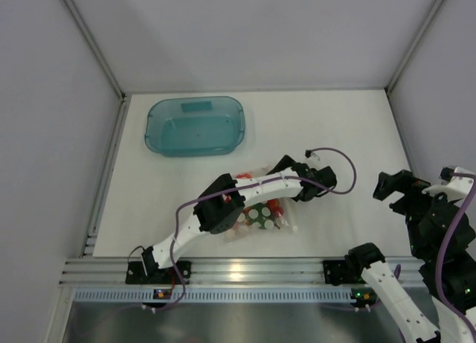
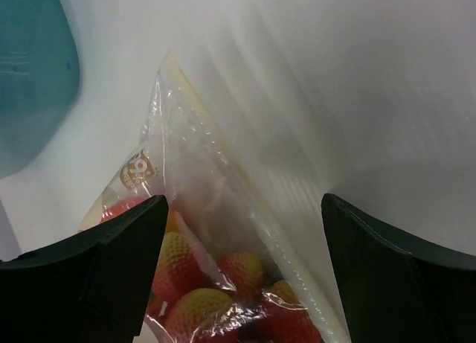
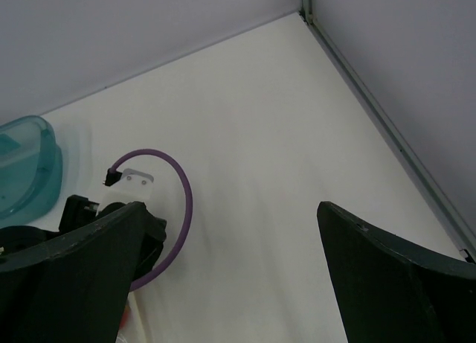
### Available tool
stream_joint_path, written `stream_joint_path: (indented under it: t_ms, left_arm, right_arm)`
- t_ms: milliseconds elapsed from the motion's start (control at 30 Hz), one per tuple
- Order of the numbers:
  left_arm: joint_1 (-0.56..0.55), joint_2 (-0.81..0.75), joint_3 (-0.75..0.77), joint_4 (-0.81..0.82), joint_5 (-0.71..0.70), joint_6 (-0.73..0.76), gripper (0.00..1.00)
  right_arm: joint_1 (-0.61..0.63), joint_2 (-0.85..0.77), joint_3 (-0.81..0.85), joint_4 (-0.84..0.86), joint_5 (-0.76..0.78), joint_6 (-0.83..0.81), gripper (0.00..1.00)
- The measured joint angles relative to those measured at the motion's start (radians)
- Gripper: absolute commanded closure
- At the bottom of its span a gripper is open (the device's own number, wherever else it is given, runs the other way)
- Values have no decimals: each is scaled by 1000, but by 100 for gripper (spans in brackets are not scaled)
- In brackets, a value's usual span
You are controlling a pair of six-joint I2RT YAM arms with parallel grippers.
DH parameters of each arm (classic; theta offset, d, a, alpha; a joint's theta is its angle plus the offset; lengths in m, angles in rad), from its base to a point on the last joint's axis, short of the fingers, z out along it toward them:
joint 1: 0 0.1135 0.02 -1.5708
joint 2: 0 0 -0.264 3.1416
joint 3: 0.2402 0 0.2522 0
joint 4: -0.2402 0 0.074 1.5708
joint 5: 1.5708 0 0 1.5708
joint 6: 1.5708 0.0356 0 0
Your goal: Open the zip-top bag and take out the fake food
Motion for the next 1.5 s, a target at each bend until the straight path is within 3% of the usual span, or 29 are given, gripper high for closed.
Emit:
stream_joint_path:
  t_ms: [100, 200, 267, 300, 400, 667, 967, 1133, 1500]
  left_arm:
    - [0, 4, 5, -36, -13, -7, 29]
    - [0, 5, 5, -61, -19, -13, 59]
    - [0, 5, 5, -71, -23, -15, 73]
    - [0, 5, 5, -76, -22, -17, 87]
    - [0, 5, 11, -88, -26, -21, 100]
    - [5, -38, -8, -91, -90, -110, 100]
    - [56, -340, -136, -93, -159, -272, 100]
    - [77, -510, -222, -96, -207, -377, 100]
    - [76, -721, -392, -96, -231, -666, 100]
  right_arm:
    - [0, -6, 0, 0, -3, 0, 1]
    - [0, -8, 0, 0, -7, 0, 0]
    - [0, -8, 0, 0, -12, 0, 1]
    - [0, -8, 0, 0, -13, 0, 0]
    - [0, -8, 0, 0, -21, 0, 1]
    - [0, -47, -111, 59, -167, 6, 1]
    - [0, -68, -293, 182, -417, 47, 1]
    - [0, -92, -368, 314, -589, 53, 1]
    - [0, -71, -536, 671, -1050, 50, 8]
